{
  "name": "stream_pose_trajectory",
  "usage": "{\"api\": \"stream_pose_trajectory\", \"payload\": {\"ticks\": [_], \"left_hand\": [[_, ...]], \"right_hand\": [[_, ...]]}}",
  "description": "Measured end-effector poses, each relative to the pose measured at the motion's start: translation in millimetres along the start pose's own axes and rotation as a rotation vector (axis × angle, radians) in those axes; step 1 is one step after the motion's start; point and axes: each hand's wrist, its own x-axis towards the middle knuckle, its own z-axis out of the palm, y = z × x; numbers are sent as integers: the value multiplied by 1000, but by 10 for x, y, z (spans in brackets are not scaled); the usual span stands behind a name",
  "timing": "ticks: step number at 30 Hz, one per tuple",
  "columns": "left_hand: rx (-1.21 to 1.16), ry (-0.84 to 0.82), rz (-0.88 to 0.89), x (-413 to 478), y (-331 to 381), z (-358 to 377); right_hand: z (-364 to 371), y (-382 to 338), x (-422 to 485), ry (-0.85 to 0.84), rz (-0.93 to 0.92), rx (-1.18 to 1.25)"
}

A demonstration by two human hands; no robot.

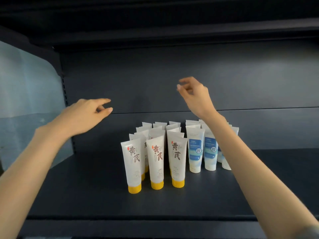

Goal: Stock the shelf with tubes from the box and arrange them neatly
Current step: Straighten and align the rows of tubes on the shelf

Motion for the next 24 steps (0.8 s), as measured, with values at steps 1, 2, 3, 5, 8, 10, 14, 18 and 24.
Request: {"api": "stream_pose_trajectory", "payload": {"ticks": [1, 2, 3, 5, 8, 10, 14, 18, 24], "left_hand": [[-34, 2, 10, 135, 10, 16], [-60, 6, 22, 265, 27, 42], [-80, 11, 34, 392, 48, 80], [-128, 9, 53, 641, 97, 192], [-199, -26, 62, 933, 134, 415], [-221, -66, 50, 1062, 121, 585], [-259, -183, 38, 1252, 26, 881], [-243, -249, 49, 1455, -94, 1130], [-132, -316, 184, 1740, -166, 1415]], "right_hand": [[41, 47, 122, -15, -7, 0], [87, 98, 240, -30, -14, 5], [141, 154, 348, -46, -21, 12], [258, 264, 545, -89, -27, 18], [453, 438, 770, -207, -43, 0], [566, 552, 872, -293, -52, -19], [745, 768, 974, -468, 21, -28], [893, 1005, 1025, -660, 45, -218], [985, 1212, 1071, -825, -13, -470]]}}
